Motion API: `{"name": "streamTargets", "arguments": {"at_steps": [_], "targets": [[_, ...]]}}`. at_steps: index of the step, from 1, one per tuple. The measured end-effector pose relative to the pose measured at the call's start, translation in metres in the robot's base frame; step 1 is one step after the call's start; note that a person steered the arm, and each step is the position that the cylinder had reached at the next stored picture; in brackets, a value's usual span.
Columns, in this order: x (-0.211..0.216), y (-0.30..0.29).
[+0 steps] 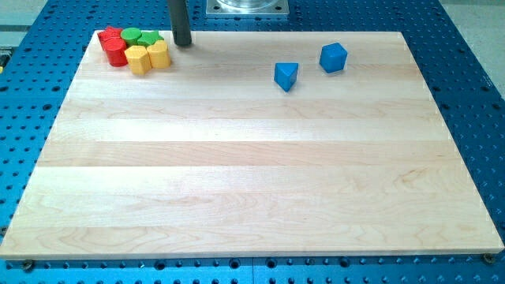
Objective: Move the heart towards the green star
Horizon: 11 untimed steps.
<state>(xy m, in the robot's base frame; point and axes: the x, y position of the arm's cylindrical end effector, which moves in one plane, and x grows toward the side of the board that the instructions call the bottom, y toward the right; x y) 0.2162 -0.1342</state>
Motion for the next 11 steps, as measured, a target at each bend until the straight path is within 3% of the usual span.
{"name": "streamTargets", "arguments": {"at_steps": [2, 3, 4, 5, 7, 11], "targets": [[0.010, -0.051], [-0.018, -0.010], [-0.009, 0.053], [0.033, 0.060], [0.060, 0.023], [0.055, 0.006]]}}
